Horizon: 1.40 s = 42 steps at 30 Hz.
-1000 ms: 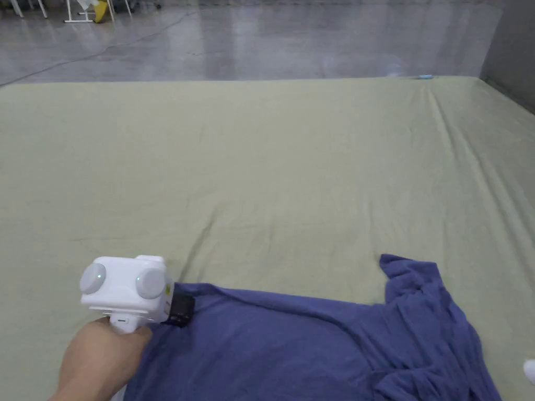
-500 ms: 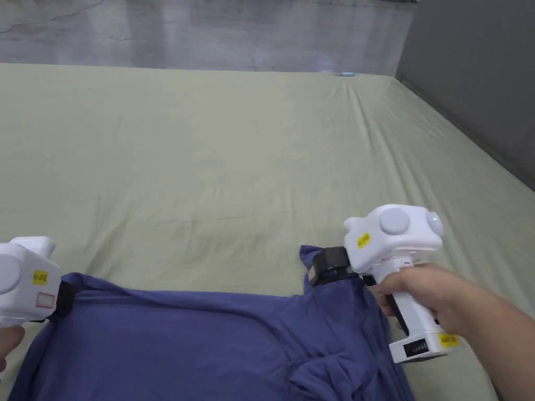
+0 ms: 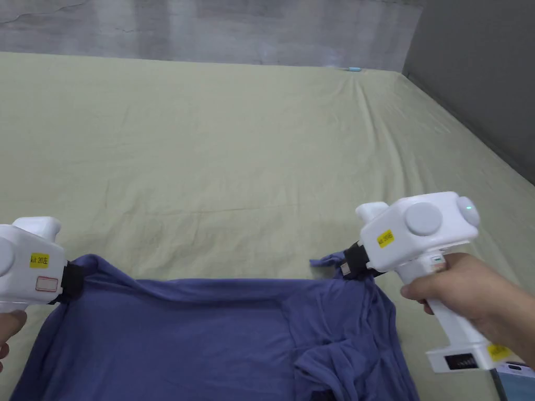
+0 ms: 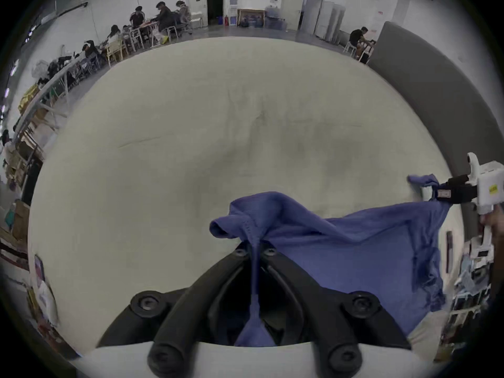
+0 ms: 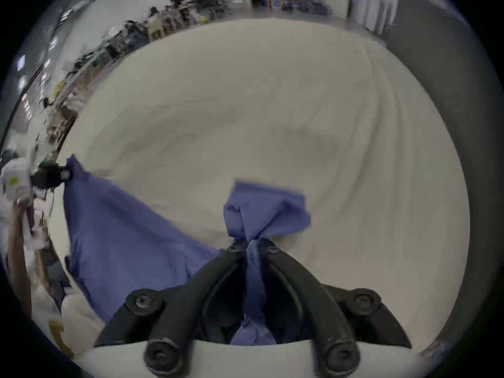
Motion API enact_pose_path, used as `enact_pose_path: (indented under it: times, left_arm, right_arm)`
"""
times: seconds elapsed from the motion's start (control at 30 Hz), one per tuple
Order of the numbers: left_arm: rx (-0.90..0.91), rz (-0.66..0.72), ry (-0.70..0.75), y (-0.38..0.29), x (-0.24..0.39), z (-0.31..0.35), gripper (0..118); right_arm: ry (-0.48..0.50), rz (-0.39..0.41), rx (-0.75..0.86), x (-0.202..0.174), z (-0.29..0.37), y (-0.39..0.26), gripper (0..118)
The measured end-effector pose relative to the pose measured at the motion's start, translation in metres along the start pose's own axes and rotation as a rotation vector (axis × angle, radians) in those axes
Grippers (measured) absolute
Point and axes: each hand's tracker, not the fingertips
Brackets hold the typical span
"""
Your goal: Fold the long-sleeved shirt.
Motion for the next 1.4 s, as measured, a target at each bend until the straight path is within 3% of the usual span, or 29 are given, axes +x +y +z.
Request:
enact_pose_path:
  times: [0.07,0.2,0.33,0.4,0.63,0.77,0.9,0.93,0.97,1.0,1.03,1.13,1.23,1.27,1.3,1.33,1.37,1.4]
  left_arm:
    - [0.021,-0.06,0.009,-0.009,0.005,0.019,0]
    - [0.035,-0.036,-0.03,-0.045,-0.005,0.058,0]
    - [-0.003,-0.037,-0.003,-0.101,-0.016,0.082,0]
    - [-0.068,-0.023,-0.017,-0.13,-0.02,0.083,0]
    - [-0.229,-0.045,0.019,-0.202,-0.013,0.038,0]
    - [-0.193,-0.039,0.035,-0.2,-0.011,0.032,0]
    - [-0.177,-0.068,0.075,-0.203,-0.003,0.037,2]
    - [-0.173,-0.028,0.063,-0.201,-0.005,0.043,21]
    - [-0.162,0.028,0.05,-0.2,-0.005,0.057,73]
    - [-0.135,0.074,0.054,-0.197,-0.005,0.075,108]
    - [-0.1,0.078,0.036,-0.195,-0.004,0.092,117]
    - [0.094,0.04,-0.007,-0.198,0.004,0.146,116]
    - [0.016,0.009,-0.016,-0.209,0.02,0.147,116]
    - [-0.027,0.005,-0.02,-0.215,0.023,0.141,109]
    - [-0.058,0.013,-0.023,-0.221,0.026,0.134,86]
    - [-0.077,0.039,-0.04,-0.225,0.025,0.125,34]
    - [-0.096,0.052,-0.047,-0.228,0.024,0.115,0]
    - [-0.087,0.048,-0.045,-0.232,0.025,0.114,0]
  right_arm:
    - [0.016,0.015,0.015,-0.013,0.03,-0.017,3]
    - [0.023,0.13,0.038,-0.043,0.084,-0.071,3]
    - [0.017,0.167,-0.016,-0.061,0.098,-0.137,3]
    - [0.051,0.149,-0.079,-0.064,0.089,-0.166,3]
    - [0.027,0.085,-0.236,-0.066,0.018,-0.227,3]
    - [0.078,-0.038,-0.196,-0.054,0.013,-0.226,4]
    - [0.07,-0.022,-0.181,-0.053,0.02,-0.227,16]
    - [0.072,-0.023,-0.182,-0.053,0.027,-0.225,29]
    - [0.076,-0.014,-0.172,-0.053,0.04,-0.223,63]
    - [0.074,0.012,-0.128,-0.055,0.061,-0.22,86]
    - [0.061,0.025,-0.095,-0.056,0.081,-0.219,96]
    - [0.098,-0.019,0.028,-0.054,0.142,-0.218,95]
    - [0.101,-0.081,0.069,-0.062,0.158,-0.224,95]
    - [0.088,-0.1,0.059,-0.065,0.155,-0.227,94]
    - [0.077,-0.107,0.064,-0.07,0.149,-0.231,87]
    - [0.077,-0.099,0.074,-0.075,0.141,-0.235,53]
    - [0.08,-0.1,0.072,-0.079,0.134,-0.236,0]
    - [0.097,-0.145,0.05,-0.083,0.125,-0.242,0]
